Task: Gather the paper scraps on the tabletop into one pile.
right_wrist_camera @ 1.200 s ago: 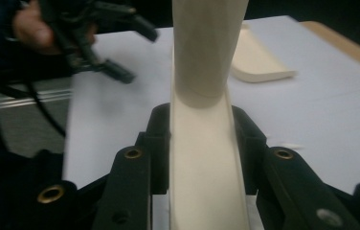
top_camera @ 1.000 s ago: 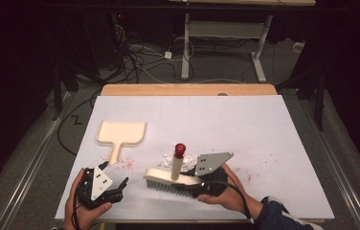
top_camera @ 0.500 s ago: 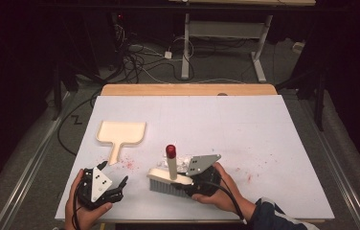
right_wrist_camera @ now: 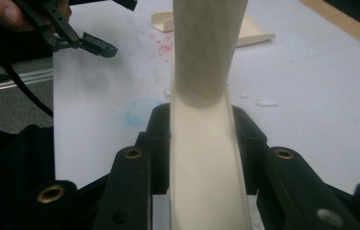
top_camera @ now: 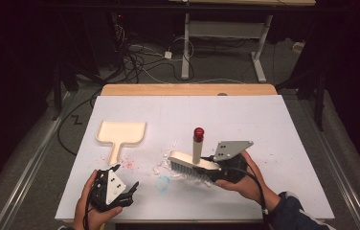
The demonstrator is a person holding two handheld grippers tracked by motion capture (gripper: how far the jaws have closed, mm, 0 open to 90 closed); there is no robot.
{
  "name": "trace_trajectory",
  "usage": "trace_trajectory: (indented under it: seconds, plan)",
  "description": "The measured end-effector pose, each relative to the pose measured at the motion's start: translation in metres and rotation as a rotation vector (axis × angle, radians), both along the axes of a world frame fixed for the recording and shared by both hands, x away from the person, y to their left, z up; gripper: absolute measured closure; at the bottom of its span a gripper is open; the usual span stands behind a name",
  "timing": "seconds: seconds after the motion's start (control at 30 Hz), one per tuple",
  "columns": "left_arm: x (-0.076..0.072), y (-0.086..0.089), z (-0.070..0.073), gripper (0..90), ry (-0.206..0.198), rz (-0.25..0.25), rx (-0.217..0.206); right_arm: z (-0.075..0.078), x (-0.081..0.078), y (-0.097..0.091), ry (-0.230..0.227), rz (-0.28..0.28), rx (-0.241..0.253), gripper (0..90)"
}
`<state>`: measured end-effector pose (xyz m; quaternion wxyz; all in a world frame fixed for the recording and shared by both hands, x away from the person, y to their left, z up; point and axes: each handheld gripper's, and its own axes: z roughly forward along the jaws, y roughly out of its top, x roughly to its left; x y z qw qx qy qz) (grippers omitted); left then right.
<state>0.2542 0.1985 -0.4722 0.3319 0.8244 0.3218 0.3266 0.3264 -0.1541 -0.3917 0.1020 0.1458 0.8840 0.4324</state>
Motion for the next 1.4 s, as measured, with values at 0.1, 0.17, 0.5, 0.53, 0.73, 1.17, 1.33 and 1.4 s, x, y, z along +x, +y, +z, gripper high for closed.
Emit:
trace_trajectory:
  seconds: [0.1, 0.17, 0.5, 0.53, 0.73, 1.17, 1.33, 1.4]
  plan:
    - [-0.001, -0.001, 0.0, 18.4, 0.002, -0.007, 0.008, 0.009, -0.005, -0.018, -0.027, -0.037, 0.018, 67.9]
    - [-0.001, -0.001, 0.0, 18.4, 0.005, -0.009, 0.013, 0.013, -0.007, -0.032, -0.044, -0.096, 0.028, 68.0]
    - [-0.001, -0.006, -0.002, 18.4, 0.028, -0.027, 0.027, -0.001, -0.004, -0.084, -0.052, -0.271, -0.071, 68.1]
    - [-0.001, -0.006, -0.002, 18.4, 0.032, -0.028, 0.025, -0.002, -0.005, -0.089, -0.051, -0.28, -0.075, 68.1]
    - [0.0, -0.006, -0.003, 18.4, 0.042, -0.036, 0.035, -0.013, -0.007, -0.112, -0.03, -0.367, -0.066, 68.1]
    - [0.002, -0.009, -0.005, 18.4, 0.059, -0.051, 0.035, -0.042, -0.011, -0.034, -0.058, -0.448, -0.019, 68.0]
    - [0.002, -0.009, -0.005, 18.4, 0.061, -0.053, 0.035, -0.045, -0.005, -0.005, -0.05, -0.43, 0.024, 68.1]
    - [0.002, -0.009, -0.005, 18.4, 0.061, -0.056, 0.036, -0.046, -0.001, 0.003, -0.07, -0.425, 0.029, 68.1]
